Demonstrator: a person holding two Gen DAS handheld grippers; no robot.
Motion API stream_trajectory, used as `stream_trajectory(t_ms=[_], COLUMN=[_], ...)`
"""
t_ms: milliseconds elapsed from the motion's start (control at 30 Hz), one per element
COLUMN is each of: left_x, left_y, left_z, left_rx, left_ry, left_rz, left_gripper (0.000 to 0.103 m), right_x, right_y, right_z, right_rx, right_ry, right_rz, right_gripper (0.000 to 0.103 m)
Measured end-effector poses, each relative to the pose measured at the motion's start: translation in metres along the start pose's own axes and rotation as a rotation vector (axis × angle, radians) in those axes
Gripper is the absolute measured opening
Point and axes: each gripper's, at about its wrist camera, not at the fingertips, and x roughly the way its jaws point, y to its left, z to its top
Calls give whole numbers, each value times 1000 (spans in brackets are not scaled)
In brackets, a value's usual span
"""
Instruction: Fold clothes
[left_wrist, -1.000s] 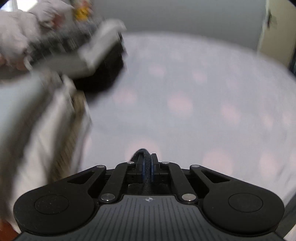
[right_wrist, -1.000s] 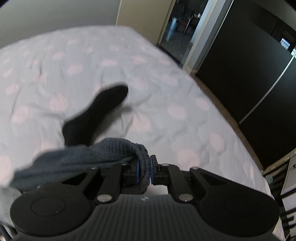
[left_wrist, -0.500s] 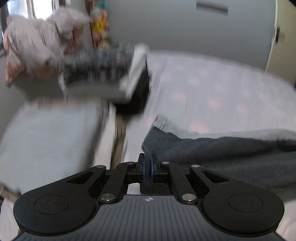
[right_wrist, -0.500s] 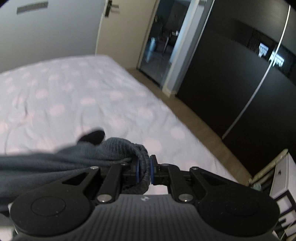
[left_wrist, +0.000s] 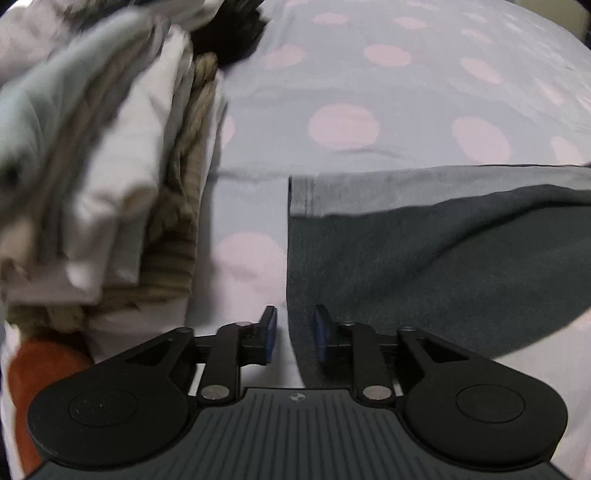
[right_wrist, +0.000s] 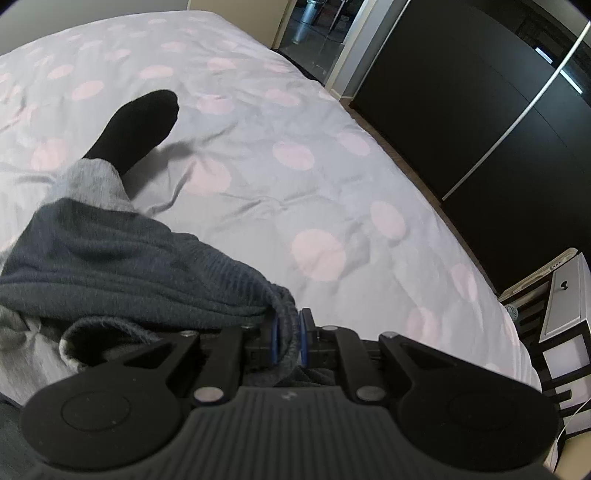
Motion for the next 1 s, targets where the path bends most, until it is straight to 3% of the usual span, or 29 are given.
stream_trajectory(t_ms=[133, 233, 300, 433, 600, 733, 933, 1000], left_x=[-18, 1, 23, 54, 68, 71, 75, 76], left_y=[-1, -2, -4, -8, -23, -35, -52, -54], left_z=[18, 47, 60, 73, 70, 74, 81, 84], left_rx=[59, 38, 11, -34, 14, 56, 99, 96], left_ry=[-117, -151, -133, -70, -61, -45, -11, 1], left_rz=[6, 54, 62, 41, 61, 96, 166, 174], left_gripper=[56, 56, 56, 50, 34, 18, 16, 16], right_x=[5, 11, 15, 29, 32, 23, 33, 33], right_y=[5, 9, 11, 8, -6, -23, -9, -4], right_z=[1, 1, 0, -3, -5, 9, 43, 53], right_rx=[-5, -13, -12, -24, -56, -37, -41, -48], right_ry=[0, 2, 8, 32, 36, -49, -182, -208], right_rz=[0, -1, 1, 33, 91, 154, 289, 331], right_gripper=[12, 12, 13, 15, 42, 50, 51, 57])
